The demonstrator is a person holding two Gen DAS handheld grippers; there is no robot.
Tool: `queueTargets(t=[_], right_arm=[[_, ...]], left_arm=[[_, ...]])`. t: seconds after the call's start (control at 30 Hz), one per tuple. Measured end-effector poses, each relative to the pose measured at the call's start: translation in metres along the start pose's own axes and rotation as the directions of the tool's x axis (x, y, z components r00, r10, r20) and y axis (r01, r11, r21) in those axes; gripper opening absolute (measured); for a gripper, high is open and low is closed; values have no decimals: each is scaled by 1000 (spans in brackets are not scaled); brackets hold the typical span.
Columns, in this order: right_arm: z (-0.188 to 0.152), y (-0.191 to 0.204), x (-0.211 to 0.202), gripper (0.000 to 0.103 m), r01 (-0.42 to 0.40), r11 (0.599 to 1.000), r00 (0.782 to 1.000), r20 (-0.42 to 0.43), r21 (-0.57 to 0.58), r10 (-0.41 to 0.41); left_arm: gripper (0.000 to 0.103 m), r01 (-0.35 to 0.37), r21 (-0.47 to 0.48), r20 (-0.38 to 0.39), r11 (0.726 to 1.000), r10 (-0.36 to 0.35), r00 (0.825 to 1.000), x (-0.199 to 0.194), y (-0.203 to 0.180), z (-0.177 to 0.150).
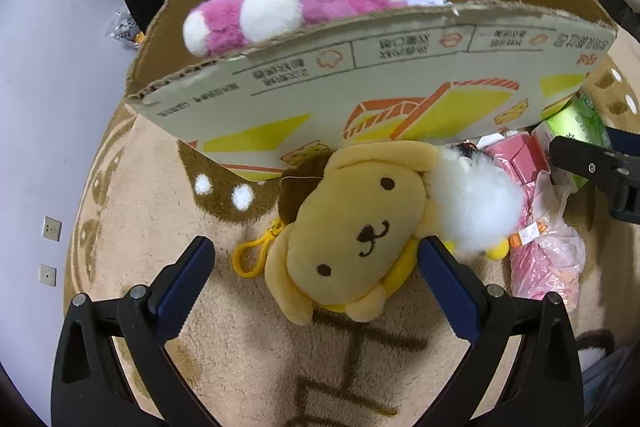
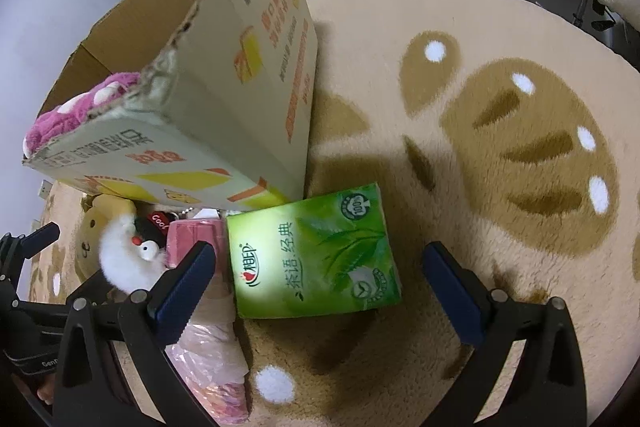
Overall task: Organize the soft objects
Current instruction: 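Close the left tool on the yellow dog plush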
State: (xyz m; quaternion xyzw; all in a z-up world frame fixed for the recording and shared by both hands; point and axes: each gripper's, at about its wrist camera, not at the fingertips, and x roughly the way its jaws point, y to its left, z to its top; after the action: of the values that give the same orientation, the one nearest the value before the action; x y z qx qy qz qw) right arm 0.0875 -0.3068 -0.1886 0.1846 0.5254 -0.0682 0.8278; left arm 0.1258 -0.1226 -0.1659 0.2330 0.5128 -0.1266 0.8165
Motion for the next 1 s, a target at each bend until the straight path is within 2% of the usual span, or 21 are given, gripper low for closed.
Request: queueTargets(t=[0.23, 0.43, 0.5, 0.63, 0.8, 0.87, 1.0], right_arm=[[-1, 2, 5, 103, 12, 1000, 1000, -6, -14, -12], [-2, 2, 6, 103, 8, 1000, 1000, -13, -11, -8], [-3, 1, 9, 103, 8, 1000, 1000, -21, -12, -8], [-5, 1, 12, 103, 11, 1000, 1000, -22, -18, -11], [-7, 4, 15, 103, 12, 1000, 1000, -23, -18, -12], [-8, 5, 16, 103, 17, 1000, 1000, -23, -25, -18], [-9, 6, 17, 103, 15, 1000, 1000, -23, -25, -16]], left_arm=[[101, 3, 1, -29, 1000, -3, 1000, 12, -5, -3], [99, 44, -50, -36, 998, -46, 998, 17, -3, -4], [94, 61, -52, -36, 997, -63, 997, 18, -3, -5], [92, 57, -36, -20, 998, -57, 998, 18, -8, -6], [78, 54, -13, 24, 998, -54, 998, 5, -28, -10], [76, 52, -3, 35, 999, -52, 998, 2, -34, -12], [73, 85, -40, 28, 996, -84, 996, -2, -36, -14]])
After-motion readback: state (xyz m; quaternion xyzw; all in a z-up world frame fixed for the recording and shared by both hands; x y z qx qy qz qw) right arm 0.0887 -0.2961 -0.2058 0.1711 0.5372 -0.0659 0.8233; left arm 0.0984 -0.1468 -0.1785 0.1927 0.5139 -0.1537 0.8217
